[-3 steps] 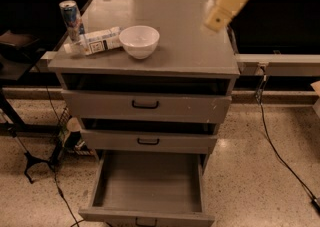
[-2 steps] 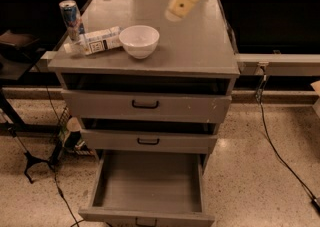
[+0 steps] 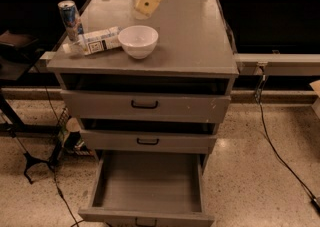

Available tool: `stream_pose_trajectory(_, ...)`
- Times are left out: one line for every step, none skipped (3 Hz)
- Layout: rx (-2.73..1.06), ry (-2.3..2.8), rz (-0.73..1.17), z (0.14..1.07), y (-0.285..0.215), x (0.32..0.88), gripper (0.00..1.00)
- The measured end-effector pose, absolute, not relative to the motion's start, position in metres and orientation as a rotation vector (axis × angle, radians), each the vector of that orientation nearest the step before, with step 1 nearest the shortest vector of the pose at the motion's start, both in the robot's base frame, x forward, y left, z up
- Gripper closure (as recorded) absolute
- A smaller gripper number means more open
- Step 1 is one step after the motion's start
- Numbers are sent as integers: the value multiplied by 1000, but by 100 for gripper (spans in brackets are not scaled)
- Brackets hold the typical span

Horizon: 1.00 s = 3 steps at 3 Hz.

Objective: Place redbull can into bottom drawer

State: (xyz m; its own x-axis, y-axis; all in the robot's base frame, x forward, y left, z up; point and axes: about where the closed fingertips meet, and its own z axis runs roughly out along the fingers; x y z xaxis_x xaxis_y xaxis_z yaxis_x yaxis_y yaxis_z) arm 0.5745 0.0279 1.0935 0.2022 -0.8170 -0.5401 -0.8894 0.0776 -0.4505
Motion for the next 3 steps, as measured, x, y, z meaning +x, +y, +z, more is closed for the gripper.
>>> stream_pose_trajectory(-1744,1621,116,1093,27,575,0)
stream_pose_trajectory(-1704,1651,181,1073,38,585,0)
stream_pose_trajectory(-1626,1708,267,1033,67,608,0)
